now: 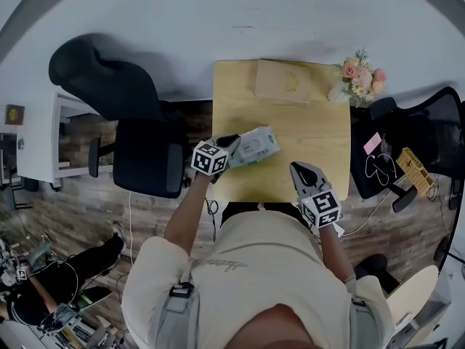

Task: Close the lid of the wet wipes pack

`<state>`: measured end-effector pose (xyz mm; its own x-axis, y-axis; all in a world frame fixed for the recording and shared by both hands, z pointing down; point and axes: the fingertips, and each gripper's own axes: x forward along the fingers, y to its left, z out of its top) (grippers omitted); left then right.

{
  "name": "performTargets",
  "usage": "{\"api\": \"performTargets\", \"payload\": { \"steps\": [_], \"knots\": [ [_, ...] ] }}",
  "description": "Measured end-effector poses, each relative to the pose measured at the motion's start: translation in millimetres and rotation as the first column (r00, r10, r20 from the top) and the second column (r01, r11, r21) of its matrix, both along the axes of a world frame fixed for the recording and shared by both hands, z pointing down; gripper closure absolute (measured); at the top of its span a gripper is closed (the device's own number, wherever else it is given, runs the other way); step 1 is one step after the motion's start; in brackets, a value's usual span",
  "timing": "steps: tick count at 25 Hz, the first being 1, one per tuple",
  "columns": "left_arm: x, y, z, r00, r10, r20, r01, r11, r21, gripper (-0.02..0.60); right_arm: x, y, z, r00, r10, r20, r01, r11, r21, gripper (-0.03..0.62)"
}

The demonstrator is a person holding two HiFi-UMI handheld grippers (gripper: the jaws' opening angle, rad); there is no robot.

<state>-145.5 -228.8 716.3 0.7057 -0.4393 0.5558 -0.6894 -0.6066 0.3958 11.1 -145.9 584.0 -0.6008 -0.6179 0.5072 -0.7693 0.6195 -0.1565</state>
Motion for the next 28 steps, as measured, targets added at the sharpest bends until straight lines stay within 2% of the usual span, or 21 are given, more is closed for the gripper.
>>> {"api": "performTargets", "payload": {
  "steps": [5, 13, 22, 28],
  "knots": [
    [8.6, 18.3, -0.5, 0.998, 0.03, 0.052, -0.031, 0.999, 0.019, 0.538, 5.4, 11.3, 0.3, 1.0, -0.012, 0.011, 0.012, 1.0, 0.006, 0.594],
    [25.4, 43.8, 10.3, 0.997, 0.038, 0.07, -0.037, 0.999, -0.015, 0.52, 35.1, 26.9, 7.9, 1.0, 0.007, 0.029, -0.007, 1.0, -0.002, 0.594],
    [30.5, 43.2, 29.6, 0.996, -0.038, 0.079, 0.045, 0.995, -0.093, 0.518, 57.5, 32.8, 24.5, 0.999, 0.012, 0.045, -0.01, 0.999, -0.04, 0.594],
    [30.5, 39.3, 44.4, 0.989, -0.074, 0.128, 0.093, 0.985, -0.146, 0.52, 60.1, 27.4, 27.5, 0.998, 0.001, 0.06, 0.002, 0.999, -0.046, 0.594]
  ]
}}
